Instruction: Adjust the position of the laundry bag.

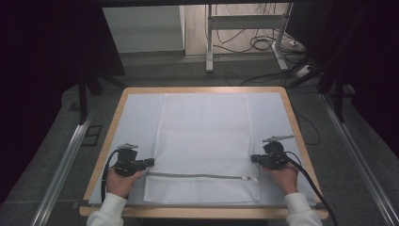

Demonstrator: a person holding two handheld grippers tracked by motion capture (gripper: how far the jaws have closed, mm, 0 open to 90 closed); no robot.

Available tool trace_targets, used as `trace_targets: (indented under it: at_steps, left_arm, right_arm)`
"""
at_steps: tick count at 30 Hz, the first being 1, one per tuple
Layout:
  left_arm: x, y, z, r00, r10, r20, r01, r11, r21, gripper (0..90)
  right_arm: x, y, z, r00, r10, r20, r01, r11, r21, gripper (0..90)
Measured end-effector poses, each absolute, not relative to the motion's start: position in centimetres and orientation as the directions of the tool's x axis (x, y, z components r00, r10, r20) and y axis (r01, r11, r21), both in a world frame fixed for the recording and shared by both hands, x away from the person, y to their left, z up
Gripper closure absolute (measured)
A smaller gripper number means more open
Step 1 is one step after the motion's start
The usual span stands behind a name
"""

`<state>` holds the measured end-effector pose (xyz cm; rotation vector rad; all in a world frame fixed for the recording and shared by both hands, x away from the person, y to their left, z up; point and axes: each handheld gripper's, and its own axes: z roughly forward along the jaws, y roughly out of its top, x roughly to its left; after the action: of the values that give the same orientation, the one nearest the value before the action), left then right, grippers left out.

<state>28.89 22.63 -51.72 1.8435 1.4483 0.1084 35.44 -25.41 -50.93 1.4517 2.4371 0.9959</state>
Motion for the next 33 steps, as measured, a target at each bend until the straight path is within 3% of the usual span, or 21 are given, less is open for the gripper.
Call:
trace_targets:
  at_steps: [14, 17, 19, 20, 22, 23, 24, 25, 29, 33]
  left_arm:
    - [28.8, 23.2, -52.2, 0.34, 0.865, -0.368, 0.798, -0.058, 0.599, 88.5]
    - [28.8, 23.1, -52.3, 0.35, 0.875, -0.335, 0.795, -0.088, 0.601, 82.0]
    - [28.7, 23.2, -52.0, 0.352, 0.887, -0.297, 0.764, -0.089, 0.639, 70.4]
    - [28.8, 23.2, -51.8, 0.358, 0.885, -0.298, 0.755, -0.086, 0.65, 57.6]
    - [28.8, 23.1, -51.3, 0.358, 0.887, -0.293, 0.742, -0.079, 0.666, 53.1]
    - [28.7, 23.0, -51.1, 0.36, 0.888, -0.287, 0.731, -0.077, 0.678, 47.3]
    - [28.6, 22.9, -51.0, 0.362, 0.888, -0.284, 0.724, -0.076, 0.686, 47.3]
    - [28.6, 22.6, -50.7, 0.366, 0.887, -0.281, 0.715, -0.075, 0.695, 39.5]
    - [28.3, 21.4, -49.8, 0.394, 0.878, -0.272, 0.692, -0.089, 0.716, 34.7]
    - [28.1, 20.5, -49.2, 0.402, 0.877, -0.264, 0.692, -0.101, 0.715, 33.1]
  right_arm:
    - [35.4, -24.6, -51.2, -0.544, 0.817, 0.194, 0.724, 0.339, 0.601, 86.8]
    - [35.3, -24.6, -51.2, -0.547, 0.817, 0.183, 0.72, 0.348, 0.6, 84.9]
    - [35.3, -24.6, -51.2, -0.548, 0.821, 0.16, 0.713, 0.359, 0.602, 77.5]
    - [35.3, -24.8, -51.1, -0.548, 0.825, 0.141, 0.699, 0.359, 0.618, 65.0]
    - [35.3, -24.9, -50.9, -0.546, 0.826, 0.138, 0.693, 0.354, 0.628, 60.8]
    - [35.3, -25.2, -50.6, -0.537, 0.833, 0.132, 0.684, 0.337, 0.647, 51.8]
    - [35.3, -25.2, -50.6, -0.537, 0.833, 0.132, 0.684, 0.337, 0.647, 51.8]
    - [35.3, -25.5, -50.2, -0.523, 0.841, 0.141, 0.677, 0.309, 0.667, 44.5]
    - [35.0, -25.9, -49.6, -0.511, 0.849, 0.131, 0.645, 0.279, 0.711, 35.4]
    - [34.7, -26.0, -49.3, -0.511, 0.851, 0.116, 0.628, 0.278, 0.727, 32.7]
